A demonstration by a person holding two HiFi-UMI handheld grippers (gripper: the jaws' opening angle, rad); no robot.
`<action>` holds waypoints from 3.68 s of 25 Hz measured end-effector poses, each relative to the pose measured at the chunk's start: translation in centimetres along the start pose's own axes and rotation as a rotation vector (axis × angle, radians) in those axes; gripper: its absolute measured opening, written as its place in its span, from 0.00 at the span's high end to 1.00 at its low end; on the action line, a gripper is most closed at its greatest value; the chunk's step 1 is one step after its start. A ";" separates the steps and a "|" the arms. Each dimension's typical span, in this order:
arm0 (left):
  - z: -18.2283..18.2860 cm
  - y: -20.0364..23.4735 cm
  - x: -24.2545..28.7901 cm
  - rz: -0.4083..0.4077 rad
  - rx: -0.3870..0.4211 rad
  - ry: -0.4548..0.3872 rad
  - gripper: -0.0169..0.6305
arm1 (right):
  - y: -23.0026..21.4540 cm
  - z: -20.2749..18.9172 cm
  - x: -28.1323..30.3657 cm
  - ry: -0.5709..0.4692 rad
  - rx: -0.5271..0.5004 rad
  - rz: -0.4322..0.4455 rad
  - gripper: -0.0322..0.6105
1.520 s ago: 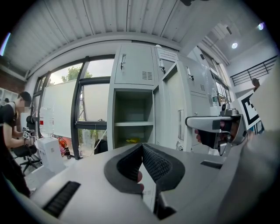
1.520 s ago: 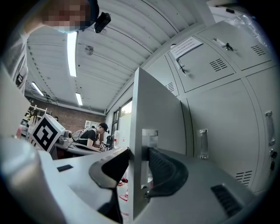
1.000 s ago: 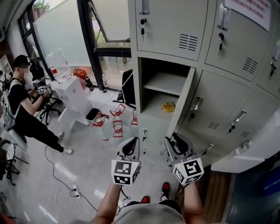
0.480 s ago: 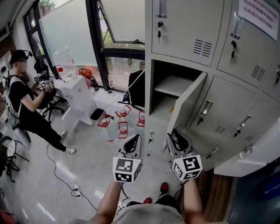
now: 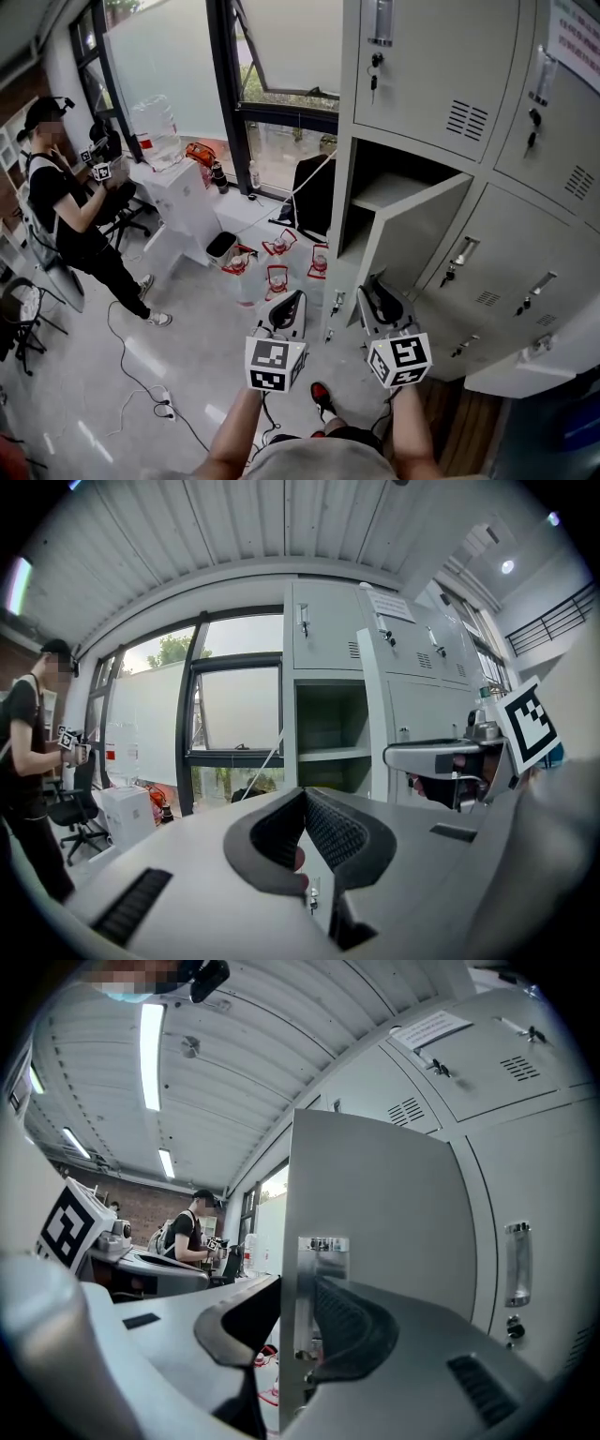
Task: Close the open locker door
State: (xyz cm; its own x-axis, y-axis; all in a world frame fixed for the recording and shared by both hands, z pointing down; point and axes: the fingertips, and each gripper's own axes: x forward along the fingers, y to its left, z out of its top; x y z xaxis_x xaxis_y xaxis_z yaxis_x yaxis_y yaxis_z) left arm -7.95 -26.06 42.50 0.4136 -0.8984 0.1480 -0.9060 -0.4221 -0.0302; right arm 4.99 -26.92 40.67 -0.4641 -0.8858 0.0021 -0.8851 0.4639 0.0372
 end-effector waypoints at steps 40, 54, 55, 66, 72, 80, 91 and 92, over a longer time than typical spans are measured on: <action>0.2 9.2 11.1 0.086 -0.042 0.033 0.94 | -4.9 -0.1 15.5 0.059 -0.064 -0.081 0.89; -0.3 10.9 13.7 0.094 -0.055 0.046 0.94 | -7.0 -0.2 17.9 0.057 -0.054 -0.117 0.89; -0.3 11.0 13.8 0.094 -0.056 0.047 0.94 | -7.1 -0.2 18.0 0.058 -0.054 -0.119 0.89; -0.8 11.3 14.8 0.085 -0.069 0.056 0.94 | -7.9 -0.2 18.8 0.057 -0.051 -0.141 0.89; -1.0 11.5 15.0 0.084 -0.069 0.058 0.94 | -8.0 -0.2 18.9 0.054 -0.052 -0.153 0.89; -1.1 11.6 15.2 0.086 -0.071 0.061 0.94 | -8.2 -0.2 18.9 0.050 -0.044 -0.161 0.90; -1.2 11.4 14.3 0.094 -0.070 0.067 0.94 | -8.4 -0.5 18.5 0.072 -0.059 -0.183 0.90; -1.2 11.3 14.2 0.095 -0.070 0.066 0.94 | -8.4 -0.5 18.3 0.072 -0.059 -0.184 0.90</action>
State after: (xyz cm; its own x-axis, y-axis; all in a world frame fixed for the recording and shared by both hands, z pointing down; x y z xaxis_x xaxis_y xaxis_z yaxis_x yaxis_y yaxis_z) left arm -12.44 -43.48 45.45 0.3214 -0.9228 0.2125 -0.9457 -0.3244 0.0213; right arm 3.96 -47.07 40.85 -0.2897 -0.9552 0.0608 -0.9502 0.2946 0.1017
